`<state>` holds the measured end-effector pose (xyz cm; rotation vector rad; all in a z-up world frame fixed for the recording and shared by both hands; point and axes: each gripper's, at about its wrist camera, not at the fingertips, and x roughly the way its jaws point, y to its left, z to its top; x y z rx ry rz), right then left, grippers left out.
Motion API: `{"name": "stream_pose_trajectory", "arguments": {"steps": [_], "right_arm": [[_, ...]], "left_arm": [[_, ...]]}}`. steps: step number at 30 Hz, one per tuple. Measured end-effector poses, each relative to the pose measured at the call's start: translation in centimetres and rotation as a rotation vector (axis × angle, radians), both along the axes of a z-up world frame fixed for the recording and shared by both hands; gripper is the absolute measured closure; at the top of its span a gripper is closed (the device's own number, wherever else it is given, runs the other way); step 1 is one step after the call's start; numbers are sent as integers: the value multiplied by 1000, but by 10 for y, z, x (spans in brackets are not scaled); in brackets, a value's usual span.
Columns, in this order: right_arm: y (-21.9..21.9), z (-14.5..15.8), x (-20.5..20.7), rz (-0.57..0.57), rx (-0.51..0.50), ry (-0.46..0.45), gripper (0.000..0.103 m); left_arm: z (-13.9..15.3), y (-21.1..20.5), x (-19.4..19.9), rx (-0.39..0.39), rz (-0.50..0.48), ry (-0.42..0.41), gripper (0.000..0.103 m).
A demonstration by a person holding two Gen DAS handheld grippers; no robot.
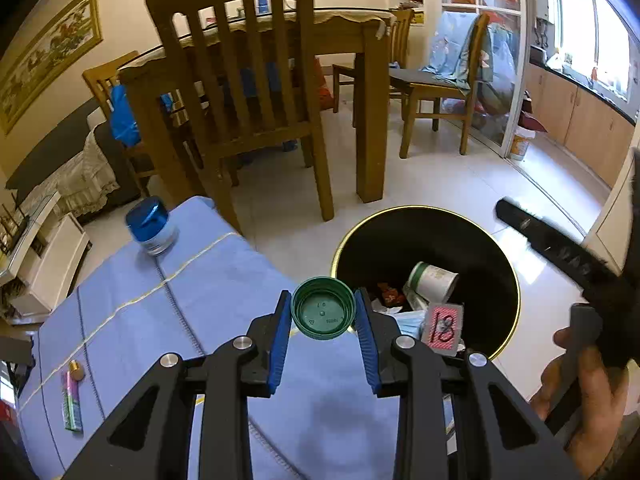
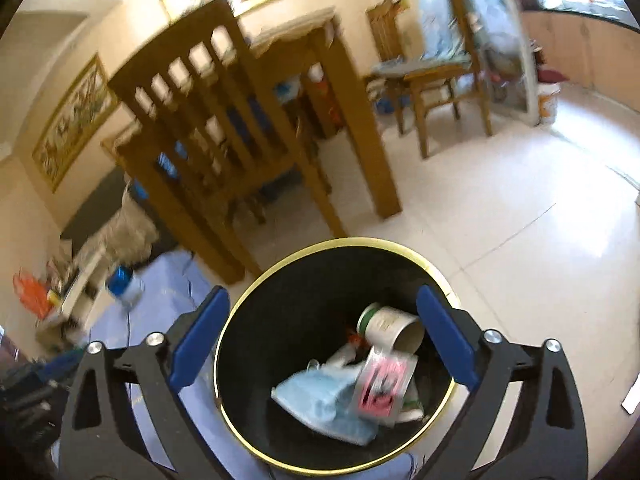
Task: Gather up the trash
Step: 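Drop the green cap into the bin with the left tool, then grasp the small gold cap with the right tool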
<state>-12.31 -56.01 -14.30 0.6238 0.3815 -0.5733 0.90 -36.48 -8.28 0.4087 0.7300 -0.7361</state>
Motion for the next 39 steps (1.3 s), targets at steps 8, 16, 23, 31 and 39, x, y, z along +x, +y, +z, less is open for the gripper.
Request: {"name": "stream_pose_trajectory", "arguments": {"steps": [8, 16, 23, 31, 39], "right_arm": [[-38, -14, -45, -201, 126, -107, 5], [-50, -21, -51, -207, 152, -100, 5], [-46, -22, -49, -195, 165, -83, 5], [-3, 9, -14, -58, -23, -9, 5], [132, 54, 77, 388, -243, 72, 5]], "left_arm": [[-12, -51, 0, 59, -66, -11, 73], [-2, -69, 4, 45, -88, -69, 40], [1, -38, 6, 10, -78, -29, 36], [4, 73, -9, 0, 48, -94, 10], [-7, 250, 13, 38, 455, -166, 7]]}}
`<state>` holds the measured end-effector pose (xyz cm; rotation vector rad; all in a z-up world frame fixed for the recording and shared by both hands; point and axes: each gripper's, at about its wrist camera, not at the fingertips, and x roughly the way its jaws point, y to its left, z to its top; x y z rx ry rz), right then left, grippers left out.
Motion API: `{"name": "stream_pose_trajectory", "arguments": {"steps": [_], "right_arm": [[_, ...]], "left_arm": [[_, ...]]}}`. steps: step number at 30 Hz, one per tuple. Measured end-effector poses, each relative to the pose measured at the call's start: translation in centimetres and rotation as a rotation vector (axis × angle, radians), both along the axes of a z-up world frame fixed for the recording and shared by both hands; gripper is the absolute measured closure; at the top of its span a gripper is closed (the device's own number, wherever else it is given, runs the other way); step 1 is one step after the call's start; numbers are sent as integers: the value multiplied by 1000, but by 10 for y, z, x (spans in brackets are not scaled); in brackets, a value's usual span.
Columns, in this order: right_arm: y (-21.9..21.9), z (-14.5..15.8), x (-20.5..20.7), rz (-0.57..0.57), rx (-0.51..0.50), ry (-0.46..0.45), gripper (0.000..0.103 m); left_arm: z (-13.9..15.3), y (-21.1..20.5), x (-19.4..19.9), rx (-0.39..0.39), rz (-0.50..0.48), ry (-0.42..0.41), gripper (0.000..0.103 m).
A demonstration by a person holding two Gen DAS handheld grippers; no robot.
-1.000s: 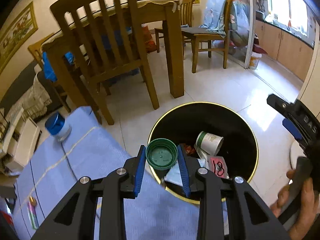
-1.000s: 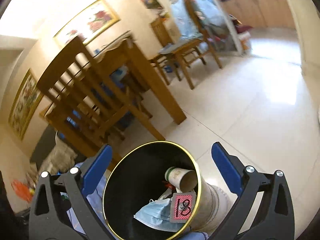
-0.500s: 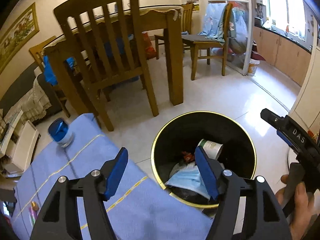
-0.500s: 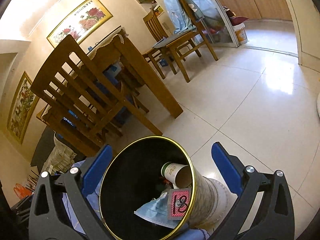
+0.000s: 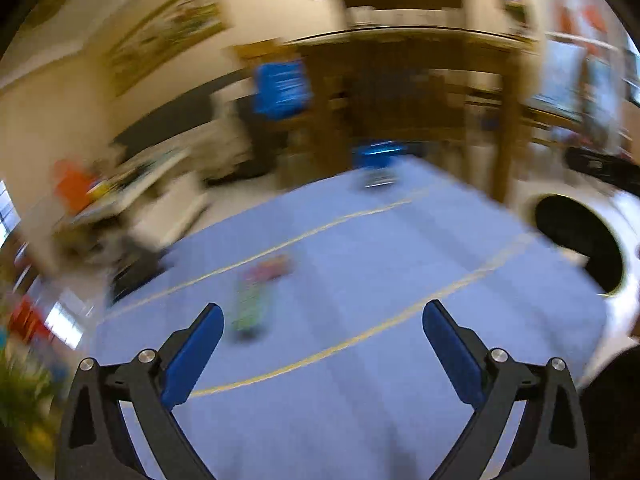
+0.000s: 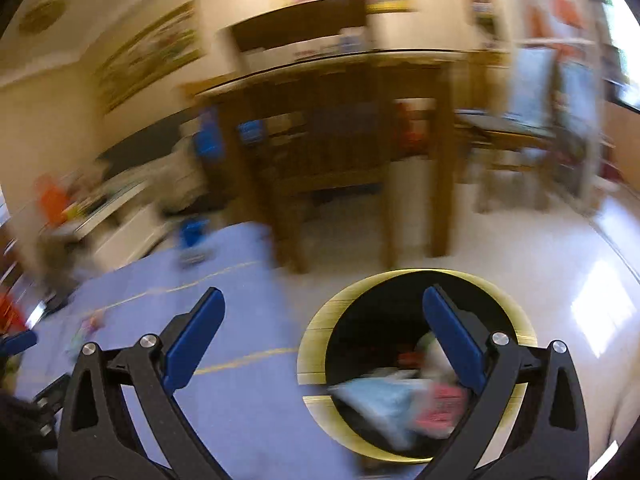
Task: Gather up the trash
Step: 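Grasp the small gold cap with the right tool, then grasp the green Doublemint gum pack with the left tool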
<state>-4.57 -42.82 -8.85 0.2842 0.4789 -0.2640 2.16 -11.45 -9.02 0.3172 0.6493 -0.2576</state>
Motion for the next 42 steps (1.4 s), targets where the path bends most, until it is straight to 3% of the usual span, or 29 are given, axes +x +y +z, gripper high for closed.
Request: {"name": "stream_pose_trajectory", "arguments": {"steps": [5, 8, 10, 12, 15, 23, 28, 36, 42], "right_arm": [[101, -3, 69, 294, 117, 42, 5], [163, -10, 120, 399, 55, 138, 5], [199, -18, 152, 465, -8, 219, 14], [229, -24, 178, 522, -68, 275, 44], [259, -34, 206, 538, -154, 332, 48], [291, -57, 228, 533, -284, 382, 52], [291, -66, 230, 548, -245, 404, 75], [299, -78, 231, 596, -236, 425, 82], [282, -69, 210, 623, -221, 423, 82]], "left_arm": [[-11, 104, 32, 17, 276, 8, 7], [-9, 147, 43, -29, 374, 9, 7], [-9, 165, 46, -36, 415, 2, 7], [-7, 174, 49, -58, 431, 23, 7], [-5, 181, 51, -102, 422, 54, 7], [-1, 183, 48, -109, 393, 54, 7], [-4, 187, 49, -123, 399, 77, 7], [-10, 177, 51, -84, 393, 72, 7], [-14, 168, 51, -128, 334, 93, 7]]}}
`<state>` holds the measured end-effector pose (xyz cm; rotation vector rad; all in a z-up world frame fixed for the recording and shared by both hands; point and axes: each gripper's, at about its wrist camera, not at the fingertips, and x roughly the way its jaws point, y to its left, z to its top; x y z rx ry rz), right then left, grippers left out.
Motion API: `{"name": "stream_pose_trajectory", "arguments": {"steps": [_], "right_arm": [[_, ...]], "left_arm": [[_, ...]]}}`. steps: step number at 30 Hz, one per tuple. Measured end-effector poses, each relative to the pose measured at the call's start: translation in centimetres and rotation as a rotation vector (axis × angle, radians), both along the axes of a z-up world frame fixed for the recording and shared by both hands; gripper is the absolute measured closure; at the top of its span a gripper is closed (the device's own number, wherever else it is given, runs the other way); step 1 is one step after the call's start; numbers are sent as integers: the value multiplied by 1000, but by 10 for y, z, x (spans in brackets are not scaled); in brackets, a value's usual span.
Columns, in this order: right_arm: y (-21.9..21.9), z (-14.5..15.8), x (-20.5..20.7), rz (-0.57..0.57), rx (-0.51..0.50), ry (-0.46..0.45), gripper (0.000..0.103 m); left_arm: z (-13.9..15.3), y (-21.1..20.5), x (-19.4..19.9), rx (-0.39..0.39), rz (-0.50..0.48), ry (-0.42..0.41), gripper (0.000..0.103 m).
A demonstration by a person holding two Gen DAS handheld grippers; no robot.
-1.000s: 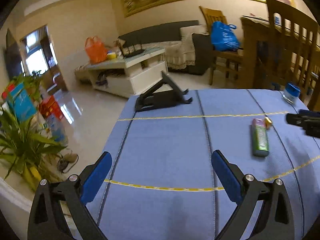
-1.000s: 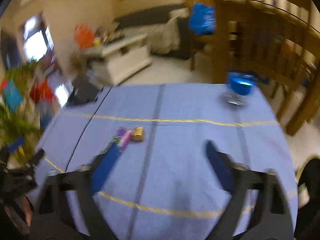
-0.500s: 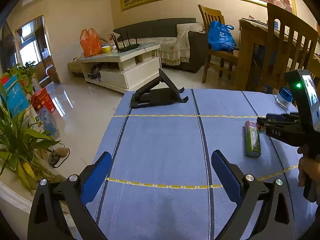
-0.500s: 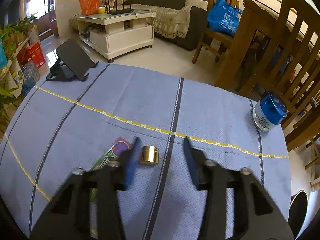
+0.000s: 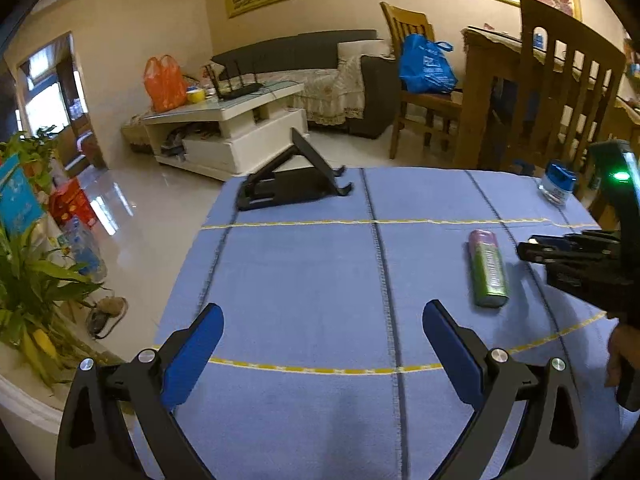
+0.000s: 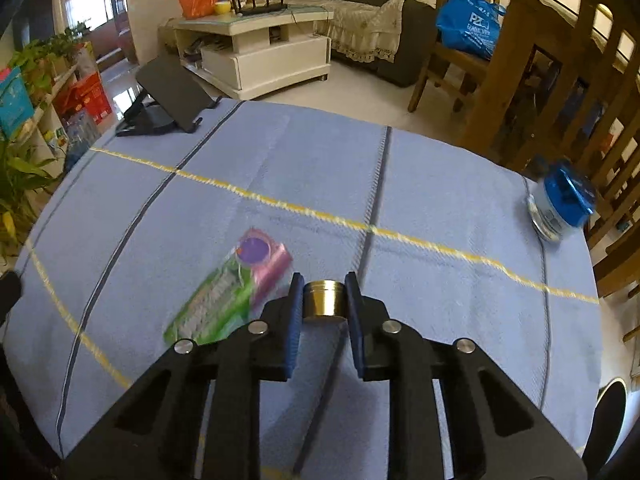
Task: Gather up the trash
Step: 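Grasp the green Doublemint gum pack with the left tool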
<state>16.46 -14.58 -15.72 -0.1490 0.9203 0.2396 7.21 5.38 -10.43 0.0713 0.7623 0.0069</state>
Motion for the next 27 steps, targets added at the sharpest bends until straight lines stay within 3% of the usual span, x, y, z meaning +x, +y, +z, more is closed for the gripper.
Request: {"name": "stream_pose_trajectory", "arguments": {"steps": [5, 10, 13, 15, 16, 19, 22, 23, 27], "right_arm": [[-60, 22, -41, -50, 62, -37, 82], [-150, 40, -79, -179, 124, -102, 82], [-193, 34, -92, -259, 174, -116, 82], [-217, 18, -99, -320, 191, -117, 82], [-227, 8, -97, -356, 198, -79, 82], [-239, 17, -100, -359, 212, -119, 82], [-245, 14, -99, -359, 249, -110, 82], [-246, 14, -99, -358, 258, -107, 82], [-250, 18, -101, -349, 276, -130, 82]], "left_arm": [[-8, -19, 2, -33, -64, 33, 7], [3, -54, 18, -88, -175, 25, 7], [2, -80, 41, -46, -215, 37, 7], [-3, -95, 60, -59, -253, 76, 7], [-6, -100, 66, -59, -265, 92, 8], [-21, -120, 80, 4, -281, 136, 19], [-35, -131, 86, 42, -288, 170, 38], [-42, -133, 88, 57, -277, 190, 52], [-47, -126, 83, 11, -268, 201, 74]]}}
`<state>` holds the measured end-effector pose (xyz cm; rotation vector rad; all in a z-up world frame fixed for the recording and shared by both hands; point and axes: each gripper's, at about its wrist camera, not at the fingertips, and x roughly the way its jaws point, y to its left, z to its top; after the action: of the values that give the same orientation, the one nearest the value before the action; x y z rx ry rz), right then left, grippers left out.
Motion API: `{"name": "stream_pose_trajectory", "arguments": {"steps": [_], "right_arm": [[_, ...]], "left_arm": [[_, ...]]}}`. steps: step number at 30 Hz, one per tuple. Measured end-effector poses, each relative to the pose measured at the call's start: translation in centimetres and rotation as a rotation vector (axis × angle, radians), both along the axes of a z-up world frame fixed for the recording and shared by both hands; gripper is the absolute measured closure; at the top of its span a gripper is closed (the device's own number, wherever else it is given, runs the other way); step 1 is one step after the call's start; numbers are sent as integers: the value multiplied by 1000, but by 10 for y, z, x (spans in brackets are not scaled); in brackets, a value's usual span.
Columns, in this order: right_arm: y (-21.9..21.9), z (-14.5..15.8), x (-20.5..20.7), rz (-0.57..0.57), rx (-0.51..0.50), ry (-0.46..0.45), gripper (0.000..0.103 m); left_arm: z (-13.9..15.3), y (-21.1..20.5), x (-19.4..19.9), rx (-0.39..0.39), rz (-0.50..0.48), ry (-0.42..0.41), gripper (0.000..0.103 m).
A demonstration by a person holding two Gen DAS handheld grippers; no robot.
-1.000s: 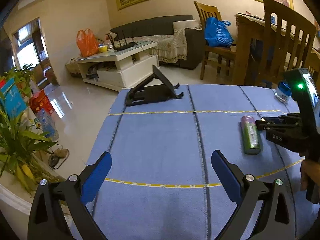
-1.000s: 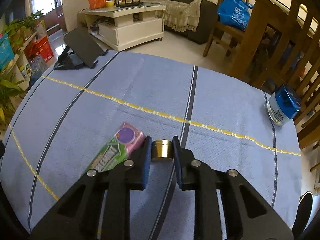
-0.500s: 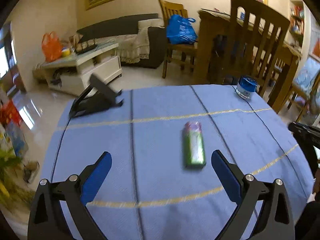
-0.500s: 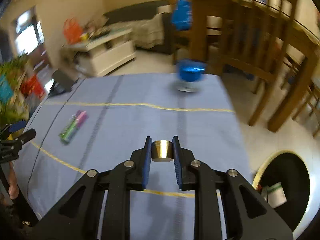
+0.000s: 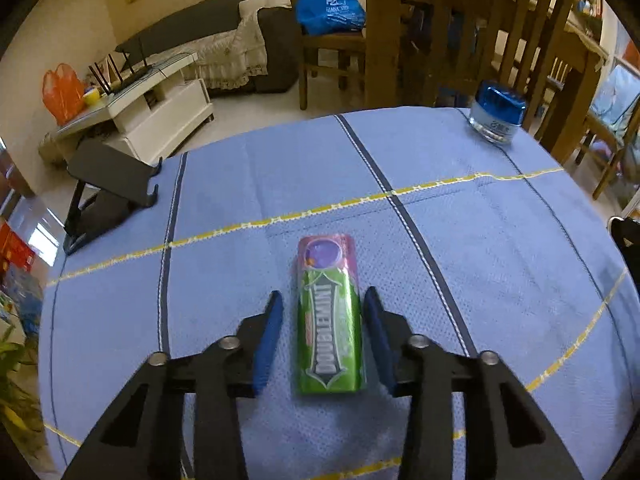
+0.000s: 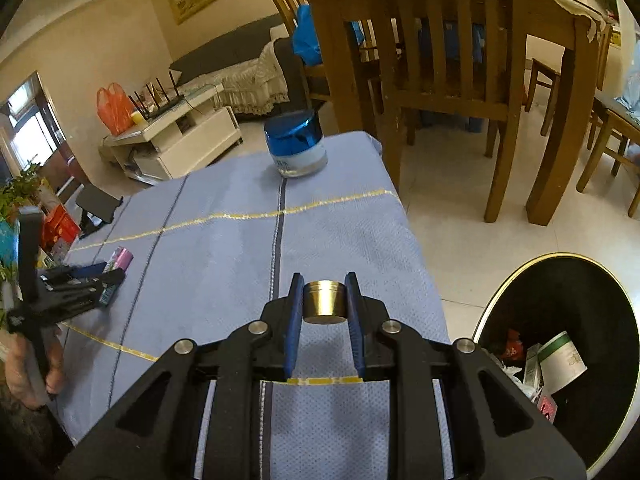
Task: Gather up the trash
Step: 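Grasp the green Doublemint gum pack with the left tool, then drop the gold cap into the bin with the right tool while the left tool carries the gum pack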
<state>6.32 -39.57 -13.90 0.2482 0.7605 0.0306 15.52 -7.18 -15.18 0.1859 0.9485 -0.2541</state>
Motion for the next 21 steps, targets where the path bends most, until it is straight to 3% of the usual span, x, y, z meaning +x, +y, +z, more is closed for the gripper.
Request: {"name": "stream_pose_trajectory", "arguments": {"steps": [2, 6, 10, 15, 21], "right_arm": [[-1, 2, 2, -3, 20, -5, 82], [2, 4, 2, -12, 31, -17, 82], [3, 7, 0, -15, 37, -28, 82], [14, 11, -6, -14, -14, -47, 82], [42, 16, -15, 15, -171, -64, 82]], "left_arm": [[1, 7, -7, 6, 23, 7, 74], [8, 39, -22, -122, 77, 31, 74], [29, 52, -38, -100, 141, -37, 74], [64, 35, -49, -82, 144, -129, 74], [79, -15, -60, -72, 70, -154, 74]]}}
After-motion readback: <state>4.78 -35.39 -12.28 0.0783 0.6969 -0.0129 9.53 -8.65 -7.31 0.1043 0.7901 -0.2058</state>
